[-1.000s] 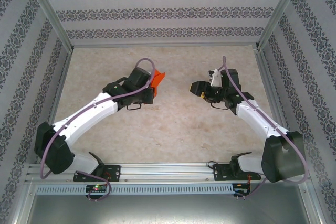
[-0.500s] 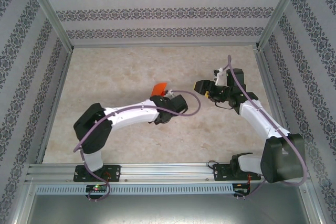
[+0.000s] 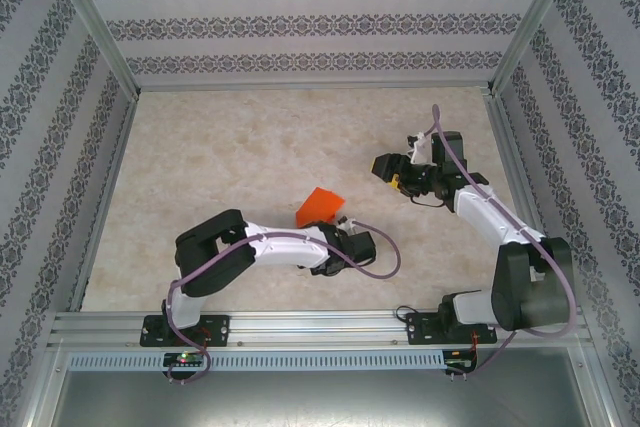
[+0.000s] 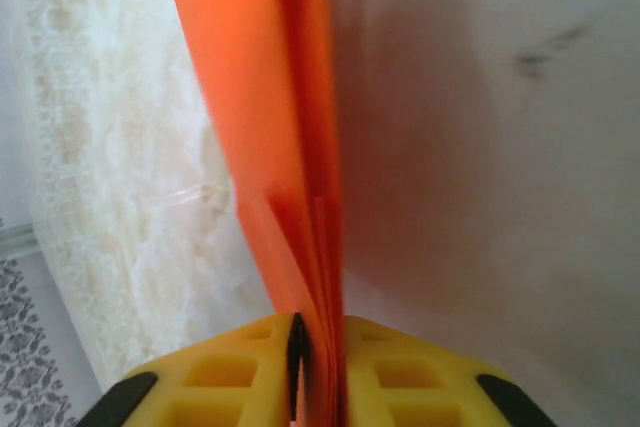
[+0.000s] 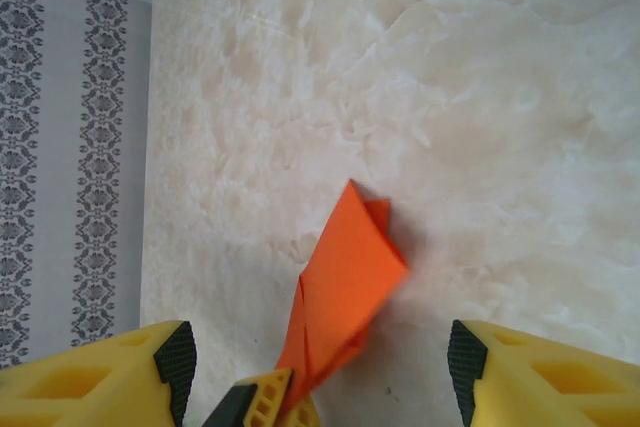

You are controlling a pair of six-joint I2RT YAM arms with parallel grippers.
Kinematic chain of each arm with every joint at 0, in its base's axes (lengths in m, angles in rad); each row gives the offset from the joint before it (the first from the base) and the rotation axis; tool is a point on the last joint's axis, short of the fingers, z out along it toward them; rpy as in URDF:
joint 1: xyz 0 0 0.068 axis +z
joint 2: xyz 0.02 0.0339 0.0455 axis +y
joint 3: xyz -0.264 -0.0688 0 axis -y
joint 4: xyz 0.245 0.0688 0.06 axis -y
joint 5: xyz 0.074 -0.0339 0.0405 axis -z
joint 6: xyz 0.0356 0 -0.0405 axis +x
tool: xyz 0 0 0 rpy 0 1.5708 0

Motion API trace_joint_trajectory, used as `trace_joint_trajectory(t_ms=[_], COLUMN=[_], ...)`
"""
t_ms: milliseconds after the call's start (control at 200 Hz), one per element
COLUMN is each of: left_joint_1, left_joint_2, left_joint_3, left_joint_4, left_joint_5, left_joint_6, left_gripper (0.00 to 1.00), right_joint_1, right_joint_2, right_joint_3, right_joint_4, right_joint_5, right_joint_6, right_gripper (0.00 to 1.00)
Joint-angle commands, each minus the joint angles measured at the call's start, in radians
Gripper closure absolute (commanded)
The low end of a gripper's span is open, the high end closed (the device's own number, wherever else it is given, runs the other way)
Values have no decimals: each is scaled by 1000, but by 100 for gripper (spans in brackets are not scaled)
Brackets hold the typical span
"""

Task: Fold a paper plane with a square sheet of paper (pick it up from the middle)
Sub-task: Turn over the paper at the center of the table, then fold the wing for the fifth time at the center of the table.

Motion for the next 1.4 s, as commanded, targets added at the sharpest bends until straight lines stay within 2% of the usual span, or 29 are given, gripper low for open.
trace_joint_trajectory(t_ms=[0, 280, 345, 420, 664, 814, 949, 1124, 1254, 1394], left_joint_1=[-18, -18, -16, -13, 63, 197, 395, 608, 703, 737], left_joint_2=[8, -6, -38, -106, -321, -476, -606, -647, -627, -613], left_joint_3=[-8, 2, 11, 10, -35, -132, -242, -358, -436, -481], left_joint_4=[67, 136, 132, 135, 148, 185, 262, 403, 533, 629], left_joint_5=[48, 224, 295, 352, 585, 728, 854, 1019, 1113, 1162], left_joint_6=[13, 25, 23, 0, -89, -181, -274, -393, -502, -569], left_gripper=[74, 49, 41, 28, 23, 24, 23, 22, 22, 22], right_joint_1=[-3, 27, 34, 40, 89, 168, 291, 439, 529, 587], right_joint_2=[24, 77, 79, 73, 51, 4, -21, -2, 54, 135], right_joint_3=[6, -20, -22, -27, -71, -93, -104, -109, -87, -59], right_joint_4=[64, 113, 104, 92, 77, 81, 90, 118, 124, 131], right_joint_5=[-54, -91, -92, -92, -81, -39, 48, 188, 247, 281], right_joint_6=[15, 40, 35, 25, 30, 68, 116, 169, 181, 177], right_gripper=[32, 39, 42, 45, 58, 66, 73, 82, 86, 88])
